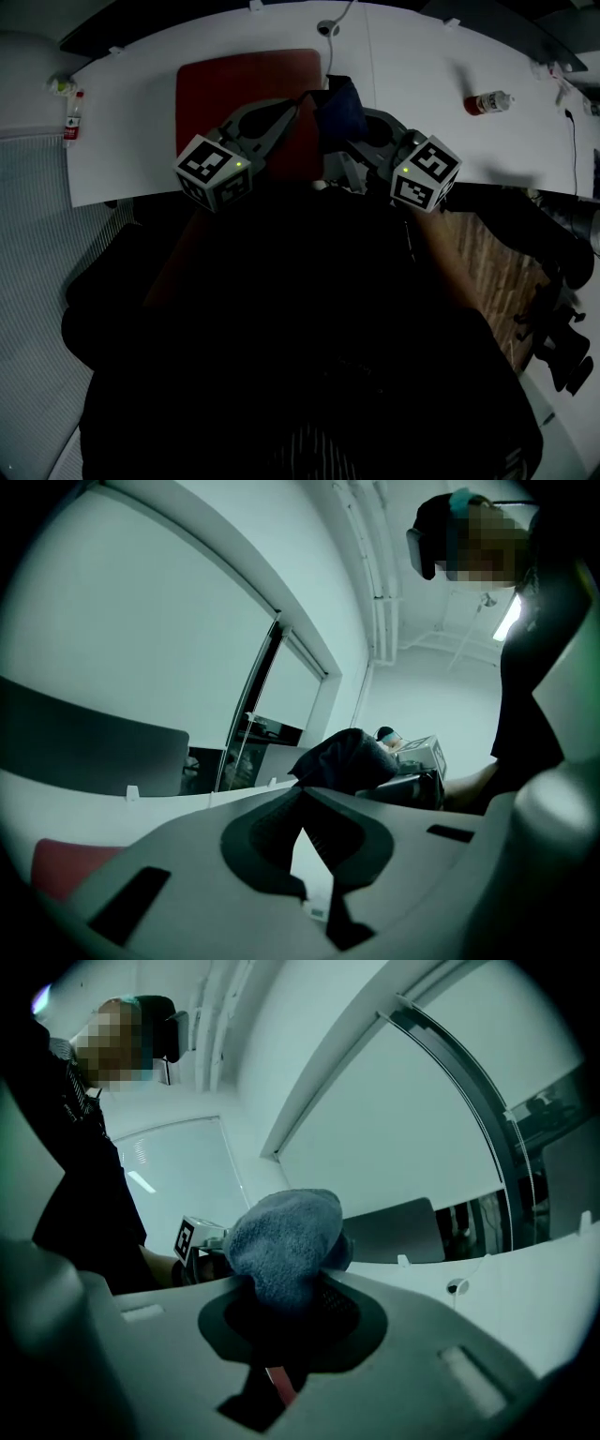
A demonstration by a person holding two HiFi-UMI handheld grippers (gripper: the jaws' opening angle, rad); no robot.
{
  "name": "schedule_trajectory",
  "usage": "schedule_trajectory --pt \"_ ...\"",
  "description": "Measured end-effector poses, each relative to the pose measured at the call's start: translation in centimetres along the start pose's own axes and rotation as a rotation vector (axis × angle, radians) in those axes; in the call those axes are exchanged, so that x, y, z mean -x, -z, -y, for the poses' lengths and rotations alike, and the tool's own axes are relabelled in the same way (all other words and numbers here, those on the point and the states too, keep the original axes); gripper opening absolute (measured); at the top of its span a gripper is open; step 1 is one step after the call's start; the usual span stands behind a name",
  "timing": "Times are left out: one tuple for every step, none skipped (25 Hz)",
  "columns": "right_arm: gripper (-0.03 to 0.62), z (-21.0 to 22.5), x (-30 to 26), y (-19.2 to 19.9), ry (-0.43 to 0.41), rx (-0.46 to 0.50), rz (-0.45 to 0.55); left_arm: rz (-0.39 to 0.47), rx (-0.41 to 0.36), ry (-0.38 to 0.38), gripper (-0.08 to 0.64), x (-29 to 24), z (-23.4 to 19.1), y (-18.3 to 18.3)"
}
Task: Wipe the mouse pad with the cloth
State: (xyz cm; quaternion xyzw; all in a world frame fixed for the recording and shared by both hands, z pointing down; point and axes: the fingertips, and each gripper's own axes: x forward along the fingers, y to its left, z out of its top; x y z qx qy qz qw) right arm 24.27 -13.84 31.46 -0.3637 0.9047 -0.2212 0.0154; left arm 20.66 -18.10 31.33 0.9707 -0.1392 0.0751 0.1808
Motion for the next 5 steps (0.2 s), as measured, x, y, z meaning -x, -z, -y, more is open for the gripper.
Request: schedule_trajectory --pt "0.063 -0.1 0.3 0.0 0.001 -0.008 0.004 -0.003 -0.003 0.005 0.008 -0.1 0.5 0.0" --pt "0.063 -0.3 0.5 0.0 0.001 -0.015 0.008 -0.007 -0.006 0.01 0.008 -0.1 0.9 0.0" --pt "0.063 -0.5 0.6 0.0 0.0 -0.018 0.012 -0.01 -0.011 0.016 0.008 -0.1 1.4 0.1" --pt "0.063 -0.8 0.7 0.0 -0.001 -0.02 0.015 -0.012 -0.016 0.021 0.008 -0.1 1.8 0.1" --pt "0.063 -1.0 0.8 0.0 -0.002 -0.019 0.017 -0.014 -0.021 0.026 0.008 -0.1 2.2 0.1"
